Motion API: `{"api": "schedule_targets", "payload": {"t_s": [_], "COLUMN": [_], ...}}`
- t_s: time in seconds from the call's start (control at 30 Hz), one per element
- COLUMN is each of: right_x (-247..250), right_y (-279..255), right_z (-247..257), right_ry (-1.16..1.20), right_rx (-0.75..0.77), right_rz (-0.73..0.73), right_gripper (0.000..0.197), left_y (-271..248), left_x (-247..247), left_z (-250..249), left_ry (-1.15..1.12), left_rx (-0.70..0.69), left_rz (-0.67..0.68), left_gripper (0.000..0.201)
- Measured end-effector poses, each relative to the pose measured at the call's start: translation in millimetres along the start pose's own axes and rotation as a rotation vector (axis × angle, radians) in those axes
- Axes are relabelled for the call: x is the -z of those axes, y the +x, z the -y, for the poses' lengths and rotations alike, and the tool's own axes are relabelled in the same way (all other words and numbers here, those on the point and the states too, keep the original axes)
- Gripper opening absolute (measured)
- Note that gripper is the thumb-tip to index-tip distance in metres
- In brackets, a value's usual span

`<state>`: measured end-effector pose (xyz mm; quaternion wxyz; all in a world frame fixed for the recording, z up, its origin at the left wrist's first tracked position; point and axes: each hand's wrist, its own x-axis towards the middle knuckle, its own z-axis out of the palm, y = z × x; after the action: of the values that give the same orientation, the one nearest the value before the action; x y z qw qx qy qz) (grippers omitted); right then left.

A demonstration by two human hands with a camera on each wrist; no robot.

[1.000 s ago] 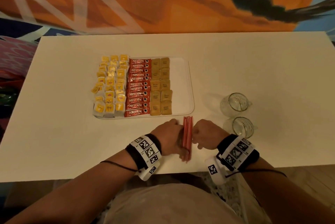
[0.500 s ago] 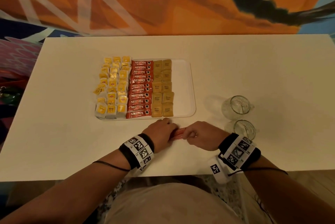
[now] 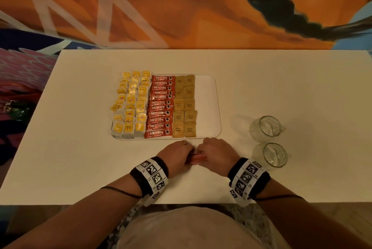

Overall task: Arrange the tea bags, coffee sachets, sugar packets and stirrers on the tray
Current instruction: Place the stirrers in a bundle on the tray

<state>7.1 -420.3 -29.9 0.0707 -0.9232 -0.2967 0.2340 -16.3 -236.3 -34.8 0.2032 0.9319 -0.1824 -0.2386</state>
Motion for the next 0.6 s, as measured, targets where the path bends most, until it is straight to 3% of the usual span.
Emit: {"api": "schedule_targets", "payload": {"t_s": [0.27,0.6], "right_x": [3.4,15.0], "right_y": [3.3,3.9], "right_z": [-1.9,-2.9], "right_ry": [-0.028,0.061], "right_rx": [0.025,0.009], "right_rz": [0.032,0.027], "right_gripper": [0.025,0.025], "left_y": [-4.5,-0.1], "left_x": [12.5,21.7], "left_z": [9.4,12.0], "left_ry": [0.087,0.096], "left_rx": [-0.020,-0.039], "left_rz": [0.007,0.048], "left_gripper": [0.017,0.013]}}
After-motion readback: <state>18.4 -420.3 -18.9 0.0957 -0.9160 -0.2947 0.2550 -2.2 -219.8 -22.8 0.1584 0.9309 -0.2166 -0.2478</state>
